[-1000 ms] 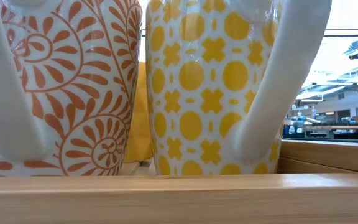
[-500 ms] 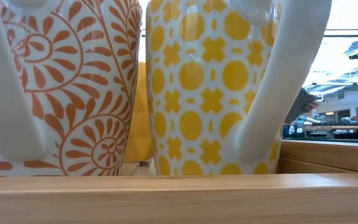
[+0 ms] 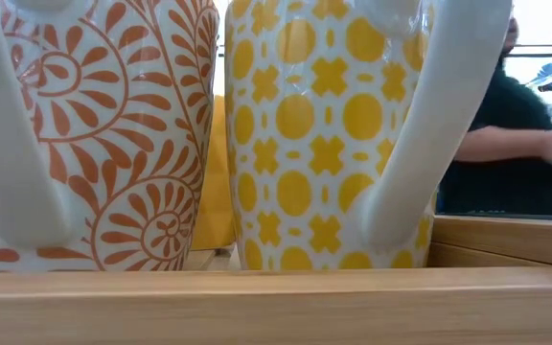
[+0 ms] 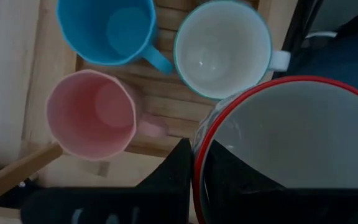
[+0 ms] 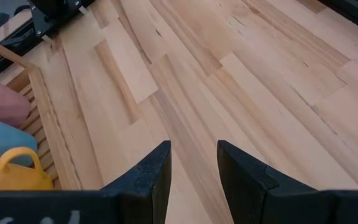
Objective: Place coffee mugs
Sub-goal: Put the gray mug on the shelf
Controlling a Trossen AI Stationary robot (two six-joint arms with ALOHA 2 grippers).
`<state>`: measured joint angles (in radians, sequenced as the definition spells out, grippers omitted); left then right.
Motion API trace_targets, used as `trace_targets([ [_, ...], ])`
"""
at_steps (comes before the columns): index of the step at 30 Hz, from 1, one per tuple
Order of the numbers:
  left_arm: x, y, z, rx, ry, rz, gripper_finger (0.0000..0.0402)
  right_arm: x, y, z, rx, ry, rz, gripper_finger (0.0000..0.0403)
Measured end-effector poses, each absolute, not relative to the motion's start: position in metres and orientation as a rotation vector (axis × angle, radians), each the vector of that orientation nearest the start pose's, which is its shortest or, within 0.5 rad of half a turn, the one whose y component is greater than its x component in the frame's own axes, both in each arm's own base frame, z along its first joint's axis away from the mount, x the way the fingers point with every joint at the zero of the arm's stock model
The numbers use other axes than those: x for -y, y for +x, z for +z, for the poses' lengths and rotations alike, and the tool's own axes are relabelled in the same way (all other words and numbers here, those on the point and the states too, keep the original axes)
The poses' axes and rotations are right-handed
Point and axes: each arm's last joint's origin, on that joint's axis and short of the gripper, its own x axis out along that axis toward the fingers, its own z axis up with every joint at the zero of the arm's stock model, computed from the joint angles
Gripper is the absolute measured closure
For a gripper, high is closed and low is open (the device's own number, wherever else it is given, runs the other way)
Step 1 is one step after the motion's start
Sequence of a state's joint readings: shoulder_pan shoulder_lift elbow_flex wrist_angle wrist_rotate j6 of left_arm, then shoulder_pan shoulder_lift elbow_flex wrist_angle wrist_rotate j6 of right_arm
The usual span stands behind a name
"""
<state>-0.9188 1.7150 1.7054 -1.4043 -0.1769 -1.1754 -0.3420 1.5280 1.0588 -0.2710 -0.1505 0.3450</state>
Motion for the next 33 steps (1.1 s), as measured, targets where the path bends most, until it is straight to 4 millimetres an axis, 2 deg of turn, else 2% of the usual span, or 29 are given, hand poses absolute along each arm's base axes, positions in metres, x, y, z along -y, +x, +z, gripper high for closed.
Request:
trace_targets([
  [8, 0.258, 0.197, 0.313, -1.397, -0.14, 0.171, 0.0368, 0.105, 0.308, 0.245, -0.684, 0.51, -0.306, 0.0267],
  [17, 0.258, 0.191, 0.31, -1.369, -0.067, 0.186, 0.0368, 0.105, 0.308, 0.245, -0.684, 0.51, -0.306, 0.0267],
  [23, 0.258, 0.189, 0.288, -1.428, -0.053, 0.193, 0.0368, 0.105, 0.308, 0.245, -0.684, 0.51, -0.306, 0.0267],
  [33, 0.259, 0.191, 0.253, -1.411, -0.035, 0.182, 0.0367, 0.105, 0.308, 0.245, -0.683, 0.509, -0.306, 0.0267],
])
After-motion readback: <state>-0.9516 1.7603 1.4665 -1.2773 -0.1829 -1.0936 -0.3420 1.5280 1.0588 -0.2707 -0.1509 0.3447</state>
